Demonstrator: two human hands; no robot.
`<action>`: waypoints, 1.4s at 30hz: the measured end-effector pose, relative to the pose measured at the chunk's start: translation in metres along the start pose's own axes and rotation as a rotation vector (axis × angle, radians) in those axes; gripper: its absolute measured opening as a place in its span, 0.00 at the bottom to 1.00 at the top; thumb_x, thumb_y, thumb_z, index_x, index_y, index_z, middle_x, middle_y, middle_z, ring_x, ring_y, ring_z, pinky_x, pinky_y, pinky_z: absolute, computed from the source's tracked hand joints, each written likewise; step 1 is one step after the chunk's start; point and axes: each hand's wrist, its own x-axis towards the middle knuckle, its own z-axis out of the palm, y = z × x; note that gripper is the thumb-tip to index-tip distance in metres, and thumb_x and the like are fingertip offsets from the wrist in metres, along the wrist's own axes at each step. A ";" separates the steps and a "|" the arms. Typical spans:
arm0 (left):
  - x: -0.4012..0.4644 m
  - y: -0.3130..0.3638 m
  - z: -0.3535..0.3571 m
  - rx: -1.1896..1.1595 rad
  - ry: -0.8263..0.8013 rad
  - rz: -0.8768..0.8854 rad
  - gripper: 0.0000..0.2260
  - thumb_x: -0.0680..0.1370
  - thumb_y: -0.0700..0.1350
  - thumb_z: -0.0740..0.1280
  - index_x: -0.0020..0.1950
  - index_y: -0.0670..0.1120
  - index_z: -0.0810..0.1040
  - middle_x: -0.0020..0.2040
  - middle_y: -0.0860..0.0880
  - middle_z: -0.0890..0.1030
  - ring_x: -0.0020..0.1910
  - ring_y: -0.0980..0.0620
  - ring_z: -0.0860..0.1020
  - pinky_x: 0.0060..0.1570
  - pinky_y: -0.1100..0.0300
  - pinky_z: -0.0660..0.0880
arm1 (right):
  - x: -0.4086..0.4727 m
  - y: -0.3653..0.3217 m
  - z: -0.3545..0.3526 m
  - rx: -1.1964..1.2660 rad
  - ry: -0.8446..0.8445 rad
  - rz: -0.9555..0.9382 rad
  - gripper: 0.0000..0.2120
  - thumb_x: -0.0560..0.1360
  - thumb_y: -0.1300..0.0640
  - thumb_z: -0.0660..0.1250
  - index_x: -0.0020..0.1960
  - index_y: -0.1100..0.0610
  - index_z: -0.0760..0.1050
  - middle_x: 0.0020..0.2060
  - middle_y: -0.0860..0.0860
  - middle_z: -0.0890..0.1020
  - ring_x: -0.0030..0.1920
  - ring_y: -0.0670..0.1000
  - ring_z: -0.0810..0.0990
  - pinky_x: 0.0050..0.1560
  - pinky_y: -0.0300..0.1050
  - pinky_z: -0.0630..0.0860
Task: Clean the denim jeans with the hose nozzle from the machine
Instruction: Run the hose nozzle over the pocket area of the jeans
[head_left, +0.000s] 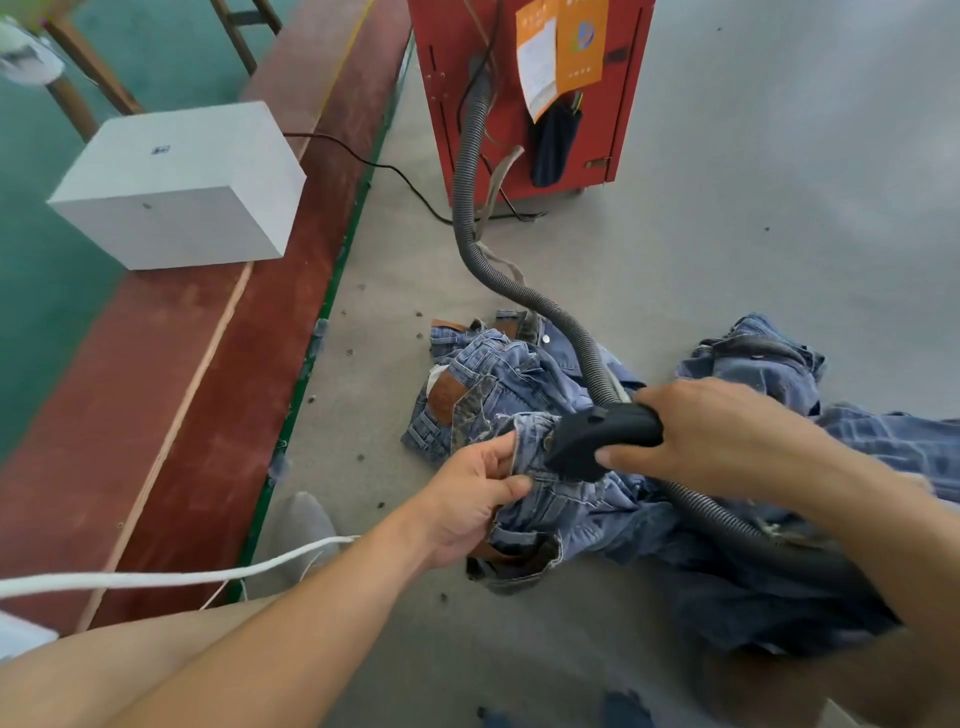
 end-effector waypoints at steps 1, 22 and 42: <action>0.000 0.000 -0.001 0.002 0.003 -0.002 0.20 0.81 0.26 0.60 0.68 0.42 0.79 0.61 0.39 0.84 0.61 0.42 0.82 0.61 0.49 0.78 | 0.004 -0.002 0.006 0.017 0.017 0.020 0.21 0.71 0.24 0.63 0.43 0.41 0.74 0.31 0.42 0.80 0.31 0.41 0.79 0.32 0.43 0.77; 0.003 -0.005 0.004 -0.061 0.128 -0.307 0.14 0.80 0.48 0.71 0.61 0.41 0.81 0.57 0.39 0.86 0.55 0.41 0.85 0.57 0.49 0.82 | 0.010 0.019 -0.017 0.345 0.117 0.087 0.18 0.74 0.32 0.69 0.44 0.47 0.77 0.25 0.43 0.81 0.22 0.44 0.78 0.23 0.35 0.69; 0.002 -0.033 0.004 0.476 0.066 -0.068 0.19 0.84 0.40 0.65 0.74 0.52 0.76 0.71 0.56 0.79 0.71 0.55 0.75 0.74 0.50 0.70 | 0.018 -0.011 0.013 0.082 0.083 -0.040 0.18 0.73 0.28 0.67 0.45 0.42 0.72 0.34 0.43 0.80 0.33 0.41 0.78 0.33 0.41 0.73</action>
